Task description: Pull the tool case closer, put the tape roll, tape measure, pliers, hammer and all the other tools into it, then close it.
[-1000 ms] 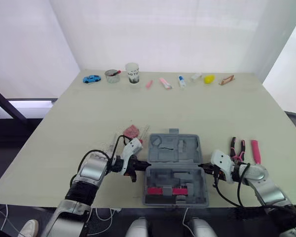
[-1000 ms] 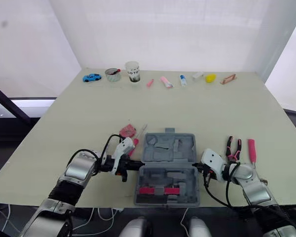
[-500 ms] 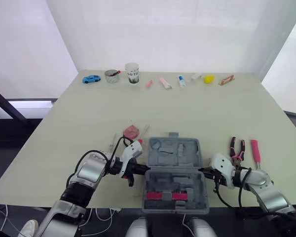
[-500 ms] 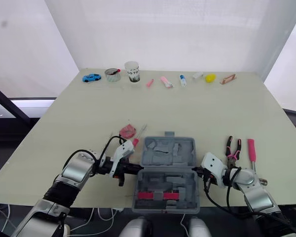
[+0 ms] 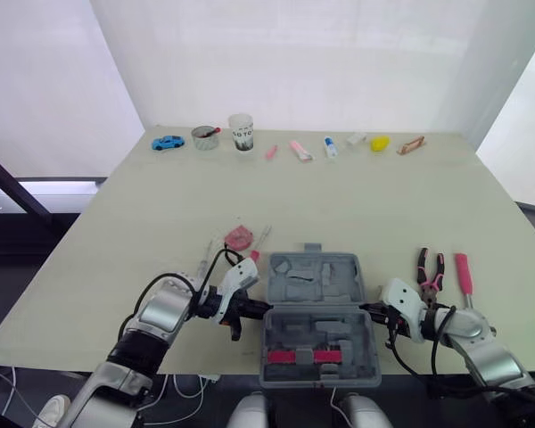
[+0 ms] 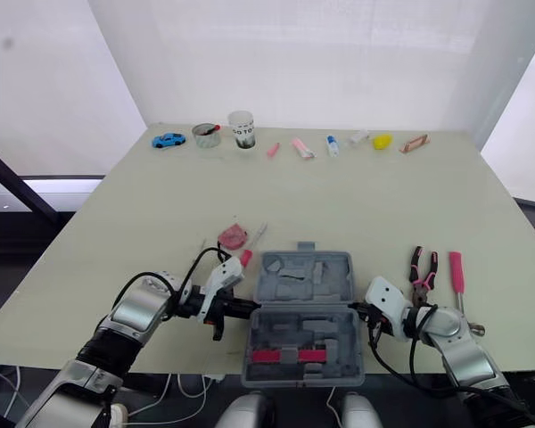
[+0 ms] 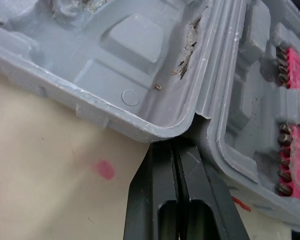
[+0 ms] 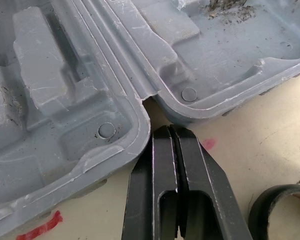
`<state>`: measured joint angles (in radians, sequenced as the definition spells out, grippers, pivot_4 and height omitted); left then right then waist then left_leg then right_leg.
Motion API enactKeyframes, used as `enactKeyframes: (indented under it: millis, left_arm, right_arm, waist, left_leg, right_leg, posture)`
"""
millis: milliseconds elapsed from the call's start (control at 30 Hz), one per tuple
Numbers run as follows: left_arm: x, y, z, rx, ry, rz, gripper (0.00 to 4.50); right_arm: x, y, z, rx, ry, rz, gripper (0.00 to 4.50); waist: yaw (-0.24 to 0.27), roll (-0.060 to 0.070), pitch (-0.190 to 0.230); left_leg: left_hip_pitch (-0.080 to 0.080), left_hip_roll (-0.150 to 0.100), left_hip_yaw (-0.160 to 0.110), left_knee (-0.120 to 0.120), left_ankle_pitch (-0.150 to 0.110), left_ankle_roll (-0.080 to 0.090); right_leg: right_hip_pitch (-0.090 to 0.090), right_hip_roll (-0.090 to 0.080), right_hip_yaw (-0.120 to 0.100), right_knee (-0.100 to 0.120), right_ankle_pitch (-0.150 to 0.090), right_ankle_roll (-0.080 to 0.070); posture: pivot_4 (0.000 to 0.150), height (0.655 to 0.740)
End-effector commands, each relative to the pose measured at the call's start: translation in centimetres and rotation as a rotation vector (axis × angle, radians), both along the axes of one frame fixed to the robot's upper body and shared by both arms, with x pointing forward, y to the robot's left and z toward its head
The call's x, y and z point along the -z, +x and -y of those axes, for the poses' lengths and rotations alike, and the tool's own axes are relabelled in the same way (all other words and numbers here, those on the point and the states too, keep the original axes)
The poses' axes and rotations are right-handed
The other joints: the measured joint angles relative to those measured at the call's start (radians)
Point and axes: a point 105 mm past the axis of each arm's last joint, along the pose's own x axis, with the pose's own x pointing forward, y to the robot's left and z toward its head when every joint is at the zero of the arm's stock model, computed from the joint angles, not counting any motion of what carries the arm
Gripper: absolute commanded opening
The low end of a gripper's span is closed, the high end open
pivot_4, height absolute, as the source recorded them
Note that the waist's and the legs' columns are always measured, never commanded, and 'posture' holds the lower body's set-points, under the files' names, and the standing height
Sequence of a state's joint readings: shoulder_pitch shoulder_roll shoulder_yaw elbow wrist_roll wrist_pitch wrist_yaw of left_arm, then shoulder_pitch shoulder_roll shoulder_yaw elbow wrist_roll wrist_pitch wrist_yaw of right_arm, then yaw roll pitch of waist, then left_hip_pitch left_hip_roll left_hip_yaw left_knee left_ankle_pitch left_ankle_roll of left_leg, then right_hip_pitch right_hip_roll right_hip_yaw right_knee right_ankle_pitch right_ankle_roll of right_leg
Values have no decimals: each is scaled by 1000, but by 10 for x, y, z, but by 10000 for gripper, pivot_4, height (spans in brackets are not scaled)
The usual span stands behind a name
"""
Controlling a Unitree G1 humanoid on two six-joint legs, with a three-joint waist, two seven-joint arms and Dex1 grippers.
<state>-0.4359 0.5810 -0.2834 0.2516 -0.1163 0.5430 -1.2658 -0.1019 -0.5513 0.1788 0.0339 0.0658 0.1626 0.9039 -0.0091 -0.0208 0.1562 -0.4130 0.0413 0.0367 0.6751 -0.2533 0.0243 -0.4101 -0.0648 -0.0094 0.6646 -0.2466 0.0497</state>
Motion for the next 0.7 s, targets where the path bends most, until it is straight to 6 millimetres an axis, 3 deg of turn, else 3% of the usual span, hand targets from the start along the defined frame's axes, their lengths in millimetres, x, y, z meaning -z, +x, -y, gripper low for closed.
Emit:
enactKeyframes:
  millis: [33, 200, 700]
  left_arm:
    - [13, 0, 6, 14, 35, -32, 579]
    - [19, -11, 5, 117, 81, -54, 579]
    - [24, -25, 2, 205, 120, -90, 579]
  right_arm:
    - [-13, -1, -5, -23, 25, 38, 0]
    - [-13, -6, -2, -13, 31, 21, 0]
    - [-12, -15, 10, 29, 30, -2, 0]
  waist:
    - [4, 1, -1]
    - [8, 3, -2]
    - [4, 4, -3]
  left_leg:
    - [0, 0, 0, 0, 0, 0]
    - [0, 0, -1, 3, 0, 0]
    - [0, 0, -1, 3, 0, 0]
  right_leg:
    - [1, 0, 0, 0, 0, 0]
    - [2, 1, 0, 0, 0, 0]
    - [2, 1, 1, 0, 0, 0]
  posture:
    - [1500, 7400]
    - [1500, 7400]
    - [1500, 7400]
